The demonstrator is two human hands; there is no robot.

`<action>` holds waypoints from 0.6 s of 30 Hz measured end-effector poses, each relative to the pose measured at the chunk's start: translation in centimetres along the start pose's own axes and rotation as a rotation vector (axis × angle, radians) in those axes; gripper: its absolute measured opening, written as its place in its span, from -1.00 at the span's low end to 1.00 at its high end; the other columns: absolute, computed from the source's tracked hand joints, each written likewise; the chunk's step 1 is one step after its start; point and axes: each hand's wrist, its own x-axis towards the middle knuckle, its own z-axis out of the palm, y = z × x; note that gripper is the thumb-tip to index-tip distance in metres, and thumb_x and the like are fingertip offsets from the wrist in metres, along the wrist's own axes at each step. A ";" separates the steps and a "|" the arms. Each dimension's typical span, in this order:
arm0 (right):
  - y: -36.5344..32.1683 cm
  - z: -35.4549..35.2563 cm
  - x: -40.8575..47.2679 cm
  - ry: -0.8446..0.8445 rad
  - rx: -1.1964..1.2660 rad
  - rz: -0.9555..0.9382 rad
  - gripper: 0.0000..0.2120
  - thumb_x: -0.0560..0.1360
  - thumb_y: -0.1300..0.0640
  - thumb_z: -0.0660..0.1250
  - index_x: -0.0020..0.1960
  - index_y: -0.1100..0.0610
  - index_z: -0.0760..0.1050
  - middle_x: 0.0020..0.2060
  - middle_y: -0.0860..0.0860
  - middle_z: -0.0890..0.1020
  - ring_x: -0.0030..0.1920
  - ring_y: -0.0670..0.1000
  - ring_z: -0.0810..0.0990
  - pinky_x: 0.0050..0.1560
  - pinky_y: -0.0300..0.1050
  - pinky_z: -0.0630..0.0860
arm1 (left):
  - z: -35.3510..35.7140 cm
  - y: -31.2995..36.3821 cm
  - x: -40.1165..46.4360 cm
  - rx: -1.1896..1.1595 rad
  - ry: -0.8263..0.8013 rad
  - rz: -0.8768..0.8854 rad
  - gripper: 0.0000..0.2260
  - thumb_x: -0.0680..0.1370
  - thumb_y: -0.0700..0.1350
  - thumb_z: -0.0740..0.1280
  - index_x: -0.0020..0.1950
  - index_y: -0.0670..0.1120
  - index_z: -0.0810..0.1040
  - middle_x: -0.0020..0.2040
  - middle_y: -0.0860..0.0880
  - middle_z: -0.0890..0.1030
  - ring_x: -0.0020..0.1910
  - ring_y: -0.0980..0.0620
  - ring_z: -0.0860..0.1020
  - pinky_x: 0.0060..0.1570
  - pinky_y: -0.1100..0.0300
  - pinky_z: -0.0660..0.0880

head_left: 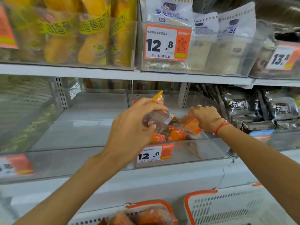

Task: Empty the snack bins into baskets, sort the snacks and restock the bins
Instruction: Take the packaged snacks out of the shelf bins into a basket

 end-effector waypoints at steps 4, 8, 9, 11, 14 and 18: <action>0.6 -0.4 -3.7 0.185 0.157 0.082 -0.56 0.49 0.19 0.32 0.34 0.09 0.33 0.19 0.16 0.45 0.07 0.25 0.58 -0.24 0.01 0.37 | -2.7 1.5 -2.1 -0.052 0.010 0.007 -0.56 0.42 -0.31 0.47 0.18 0.11 0.58 0.19 0.23 0.55 0.16 0.15 0.53 -0.04 0.19 0.55; 1.2 -3.0 -8.8 0.475 0.362 0.071 -0.59 0.45 0.05 0.40 0.23 0.17 0.41 0.05 0.18 0.45 -0.02 0.28 0.55 -0.32 0.01 0.38 | -5.6 2.3 -3.8 -0.140 -0.031 -0.027 -0.53 0.39 -0.33 0.50 0.17 0.13 0.58 0.14 0.23 0.55 0.14 0.14 0.53 0.00 0.10 0.55; 1.1 -3.8 -10.5 0.560 0.391 0.055 -0.59 0.45 0.03 0.41 0.21 0.17 0.42 0.05 0.17 0.45 -0.04 0.27 0.54 -0.34 -0.01 0.36 | -6.4 2.4 -4.4 -0.136 -0.058 -0.031 -0.52 0.40 -0.32 0.49 0.18 0.14 0.57 0.15 0.24 0.54 0.15 0.14 0.53 0.02 0.05 0.55; 0.4 -5.4 -14.2 0.673 0.429 -0.005 -0.59 0.44 0.06 0.43 0.22 0.14 0.42 0.07 0.15 0.46 -0.05 0.27 0.53 -0.35 0.00 0.39 | -7.9 2.5 -6.3 -0.033 -0.147 -0.030 -0.51 0.43 -0.29 0.47 0.24 0.16 0.53 0.23 0.26 0.48 0.17 0.12 0.52 0.03 -0.04 0.55; -1.6 -7.2 -19.4 0.723 0.551 -0.107 -0.61 0.41 0.12 0.48 0.14 0.15 0.41 0.06 0.14 0.48 -0.07 0.22 0.52 -0.32 0.01 0.44 | -9.5 1.8 -10.4 0.213 -0.335 -0.049 -0.45 0.45 -0.27 0.44 0.29 0.24 0.43 0.32 0.32 0.35 0.01 0.06 0.59 -0.11 -0.03 0.58; -5.9 -7.1 -24.2 0.563 0.865 -0.290 -0.63 0.39 -0.06 0.47 0.08 0.06 0.44 -0.04 -0.04 0.48 -0.09 -0.04 0.47 -0.18 -0.09 0.41 | -10.7 -0.3 -16.0 0.344 -0.634 -0.240 -0.37 0.47 -0.28 0.37 0.32 0.34 0.33 0.34 0.38 0.27 -0.16 0.31 0.52 -0.20 0.04 0.57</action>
